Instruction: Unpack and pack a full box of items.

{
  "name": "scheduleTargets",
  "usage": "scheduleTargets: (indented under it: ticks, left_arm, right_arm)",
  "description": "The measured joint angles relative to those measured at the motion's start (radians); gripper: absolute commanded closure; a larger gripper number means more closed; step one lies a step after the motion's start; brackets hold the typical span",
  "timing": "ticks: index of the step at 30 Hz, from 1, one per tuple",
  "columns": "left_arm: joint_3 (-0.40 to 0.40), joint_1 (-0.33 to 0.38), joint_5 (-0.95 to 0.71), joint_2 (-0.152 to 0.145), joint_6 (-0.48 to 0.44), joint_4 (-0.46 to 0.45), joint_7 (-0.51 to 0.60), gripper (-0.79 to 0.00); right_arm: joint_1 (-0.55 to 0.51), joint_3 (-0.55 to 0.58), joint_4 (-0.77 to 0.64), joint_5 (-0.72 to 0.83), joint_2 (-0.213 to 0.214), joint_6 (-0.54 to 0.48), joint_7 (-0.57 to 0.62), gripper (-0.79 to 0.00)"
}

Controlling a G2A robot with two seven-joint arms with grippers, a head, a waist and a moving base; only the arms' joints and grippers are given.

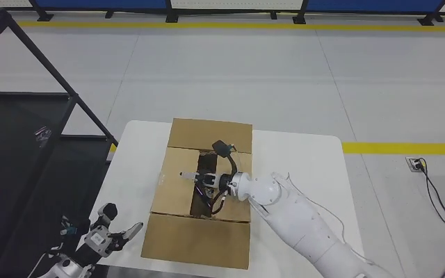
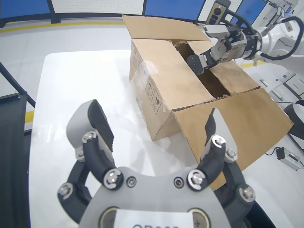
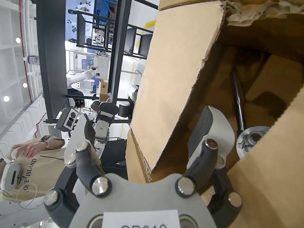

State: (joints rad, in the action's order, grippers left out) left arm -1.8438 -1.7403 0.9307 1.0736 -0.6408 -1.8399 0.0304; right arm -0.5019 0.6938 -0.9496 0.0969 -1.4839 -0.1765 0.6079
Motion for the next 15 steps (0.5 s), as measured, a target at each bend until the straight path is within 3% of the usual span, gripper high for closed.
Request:
scheduleTargets:
  ticks: [5, 15]
  left_arm:
    - [0.012, -0.006, 0.032, 0.0, 0.0, -0.02, -0.002, -0.785]
    - [0.069, -0.001, 0.109, 0.003, 0.035, -0.059, 0.008, -0.785]
  right_arm:
    - [0.038, -0.035, 0.097, 0.034, -0.042, -0.015, -0.013, -0.785]
    - [0.074, -0.013, 0.199, 0.197, -0.097, -0.172, 0.058, -0.785]
